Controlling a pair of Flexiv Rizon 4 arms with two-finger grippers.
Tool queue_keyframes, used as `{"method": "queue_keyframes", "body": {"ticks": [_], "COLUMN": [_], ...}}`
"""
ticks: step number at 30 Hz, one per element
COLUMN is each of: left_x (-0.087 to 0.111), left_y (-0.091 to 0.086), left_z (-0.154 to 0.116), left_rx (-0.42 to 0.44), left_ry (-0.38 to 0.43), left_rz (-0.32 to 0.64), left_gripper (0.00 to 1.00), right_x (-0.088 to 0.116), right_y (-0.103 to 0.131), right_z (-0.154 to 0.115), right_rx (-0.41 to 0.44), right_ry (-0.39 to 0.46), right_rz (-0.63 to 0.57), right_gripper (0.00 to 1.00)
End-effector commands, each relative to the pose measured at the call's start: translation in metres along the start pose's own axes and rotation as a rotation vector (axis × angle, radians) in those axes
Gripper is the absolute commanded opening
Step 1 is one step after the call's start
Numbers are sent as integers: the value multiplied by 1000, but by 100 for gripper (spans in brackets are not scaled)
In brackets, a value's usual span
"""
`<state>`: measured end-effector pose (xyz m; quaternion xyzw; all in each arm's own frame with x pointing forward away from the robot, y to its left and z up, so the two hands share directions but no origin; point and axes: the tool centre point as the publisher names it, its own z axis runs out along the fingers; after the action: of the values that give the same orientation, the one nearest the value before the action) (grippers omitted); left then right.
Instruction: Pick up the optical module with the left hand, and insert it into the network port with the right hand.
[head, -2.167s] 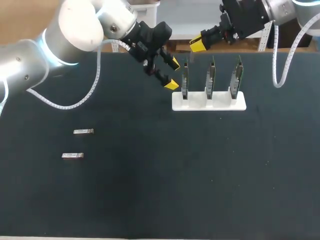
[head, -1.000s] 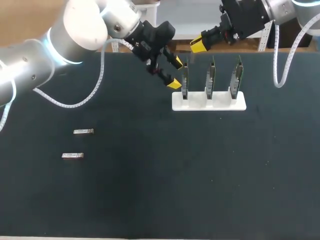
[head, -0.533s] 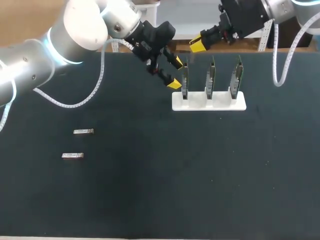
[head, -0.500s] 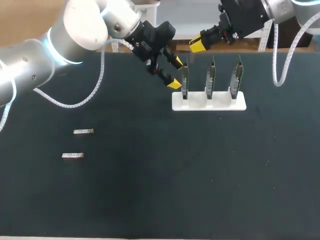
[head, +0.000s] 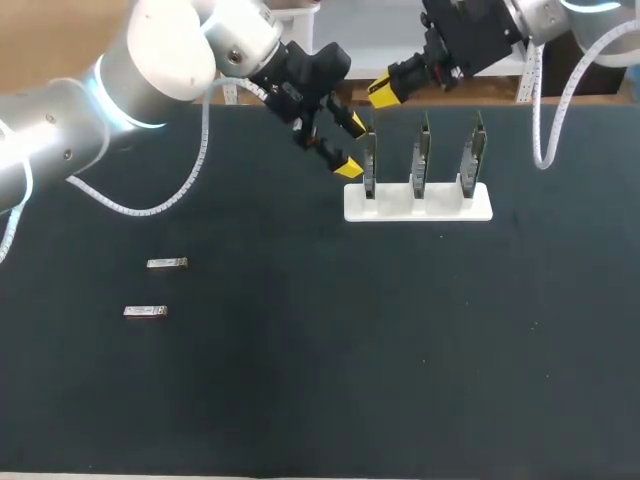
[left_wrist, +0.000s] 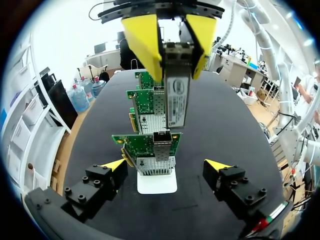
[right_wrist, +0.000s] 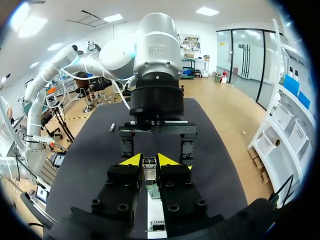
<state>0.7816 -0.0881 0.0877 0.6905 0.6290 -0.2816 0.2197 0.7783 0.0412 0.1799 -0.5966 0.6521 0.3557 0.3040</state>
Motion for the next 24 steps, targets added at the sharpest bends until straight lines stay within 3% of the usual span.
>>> {"method": "queue_keyframes", "body": {"ticks": [1,24], "left_x": [0,0], "left_y": [3,3], "left_z": [0,0], "left_rx": [5,5], "left_ry": [2,2], "left_rz": [1,1], "left_gripper": [100,100], "right_x": [-1,7], "right_y": [-1,-2], "right_z": [3,9], "right_rx": [1,28], "right_ry": [11,50], "right_rz": [-2,-10], "right_gripper": [0,0]}}
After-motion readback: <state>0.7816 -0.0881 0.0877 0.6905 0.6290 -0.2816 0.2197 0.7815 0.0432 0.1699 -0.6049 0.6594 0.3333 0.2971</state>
